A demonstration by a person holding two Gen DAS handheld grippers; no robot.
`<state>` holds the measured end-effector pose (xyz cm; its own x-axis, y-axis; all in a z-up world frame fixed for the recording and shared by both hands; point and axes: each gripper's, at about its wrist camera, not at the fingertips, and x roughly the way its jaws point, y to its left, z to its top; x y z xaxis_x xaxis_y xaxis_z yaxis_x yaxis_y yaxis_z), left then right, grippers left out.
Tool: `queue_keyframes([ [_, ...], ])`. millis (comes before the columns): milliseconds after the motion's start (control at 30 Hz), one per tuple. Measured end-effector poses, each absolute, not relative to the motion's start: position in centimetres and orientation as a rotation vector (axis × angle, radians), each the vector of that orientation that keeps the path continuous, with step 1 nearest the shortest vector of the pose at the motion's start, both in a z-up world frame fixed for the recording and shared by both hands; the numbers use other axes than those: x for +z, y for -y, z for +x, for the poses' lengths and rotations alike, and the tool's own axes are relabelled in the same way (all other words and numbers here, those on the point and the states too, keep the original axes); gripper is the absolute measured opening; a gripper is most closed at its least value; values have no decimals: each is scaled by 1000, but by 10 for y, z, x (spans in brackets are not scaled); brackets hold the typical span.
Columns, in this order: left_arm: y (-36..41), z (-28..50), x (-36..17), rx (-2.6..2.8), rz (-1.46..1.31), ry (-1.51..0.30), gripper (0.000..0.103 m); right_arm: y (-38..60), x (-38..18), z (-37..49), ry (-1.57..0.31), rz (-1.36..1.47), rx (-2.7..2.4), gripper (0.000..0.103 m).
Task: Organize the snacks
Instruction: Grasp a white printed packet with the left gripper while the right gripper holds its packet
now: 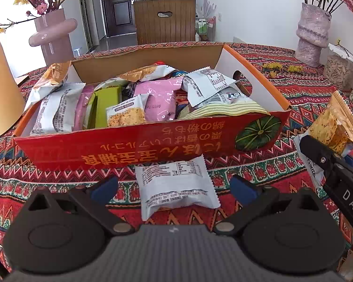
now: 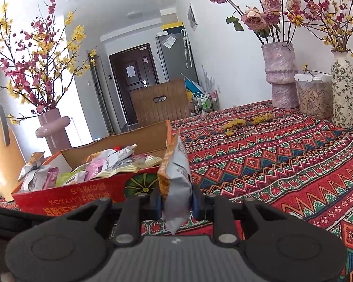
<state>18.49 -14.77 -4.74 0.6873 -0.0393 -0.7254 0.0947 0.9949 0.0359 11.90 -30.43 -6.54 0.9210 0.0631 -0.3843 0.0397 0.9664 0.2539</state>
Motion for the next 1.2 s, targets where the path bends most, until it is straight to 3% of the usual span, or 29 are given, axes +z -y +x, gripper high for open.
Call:
queue_keyframes([
  [167, 152, 194, -56, -50, 57, -836, 97, 306, -67, 122, -415, 272, 26, 23],
  [233, 152, 197, -60, -48, 47, -853, 83, 306, -67, 123, -419, 276, 32, 23],
  [333, 148, 199, -62, -45, 22, -864, 70, 306, -68, 124, -424, 280, 38, 23],
  [433, 145, 197, -60, -55, 10, -859, 65, 306, -68, 125, -426, 281, 39, 23],
  [833, 140, 178, -47, -101, 13, -808, 61, 303, -69, 124, -419, 265, 37, 23],
  [1200, 117, 152, 7, -150, -16, -639, 61, 289, -40, 116, -345, 201, 75, 23],
])
